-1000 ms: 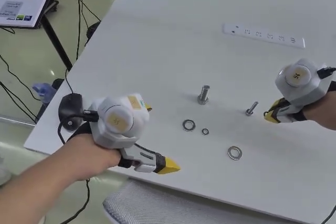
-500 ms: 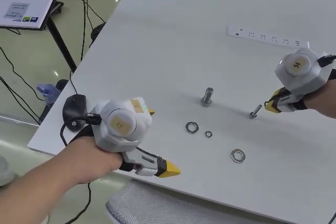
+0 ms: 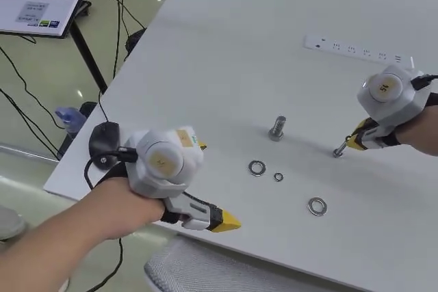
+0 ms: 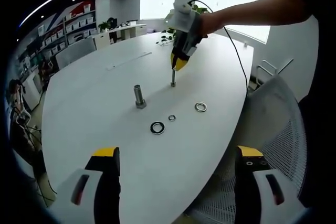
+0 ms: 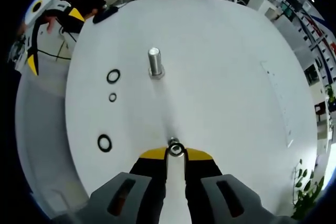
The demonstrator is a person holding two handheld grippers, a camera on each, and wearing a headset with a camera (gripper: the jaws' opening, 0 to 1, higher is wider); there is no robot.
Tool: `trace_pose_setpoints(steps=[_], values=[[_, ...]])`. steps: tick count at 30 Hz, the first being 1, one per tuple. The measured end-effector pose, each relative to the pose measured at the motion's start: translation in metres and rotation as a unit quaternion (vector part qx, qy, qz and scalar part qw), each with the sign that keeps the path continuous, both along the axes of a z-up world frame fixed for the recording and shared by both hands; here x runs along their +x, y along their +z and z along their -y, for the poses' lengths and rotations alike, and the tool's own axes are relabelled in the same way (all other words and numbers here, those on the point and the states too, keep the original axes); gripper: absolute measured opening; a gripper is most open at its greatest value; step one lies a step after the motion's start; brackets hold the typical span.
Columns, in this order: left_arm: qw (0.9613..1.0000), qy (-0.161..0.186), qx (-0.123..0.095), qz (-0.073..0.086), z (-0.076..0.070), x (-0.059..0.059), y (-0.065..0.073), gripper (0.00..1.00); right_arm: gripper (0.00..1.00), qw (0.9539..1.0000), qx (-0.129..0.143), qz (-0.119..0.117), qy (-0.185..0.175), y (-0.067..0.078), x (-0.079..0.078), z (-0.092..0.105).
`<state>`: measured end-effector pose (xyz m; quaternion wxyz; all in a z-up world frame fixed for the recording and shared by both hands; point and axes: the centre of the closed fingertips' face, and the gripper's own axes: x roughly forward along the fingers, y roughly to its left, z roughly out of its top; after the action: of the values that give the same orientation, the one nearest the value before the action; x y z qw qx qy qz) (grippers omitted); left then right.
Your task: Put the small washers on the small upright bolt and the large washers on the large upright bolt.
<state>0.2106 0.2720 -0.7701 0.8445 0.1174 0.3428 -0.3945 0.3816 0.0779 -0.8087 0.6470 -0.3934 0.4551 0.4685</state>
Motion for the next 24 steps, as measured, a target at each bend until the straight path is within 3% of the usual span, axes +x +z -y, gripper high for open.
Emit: trace_pose_setpoints(steps=[24], values=[[0.9999, -0.003, 0.007, -0.014, -0.004, -0.003, -0.007, 0.87, 0.12, 0.9999, -0.011, -0.008, 0.005, -0.015, 0.001, -0.002]])
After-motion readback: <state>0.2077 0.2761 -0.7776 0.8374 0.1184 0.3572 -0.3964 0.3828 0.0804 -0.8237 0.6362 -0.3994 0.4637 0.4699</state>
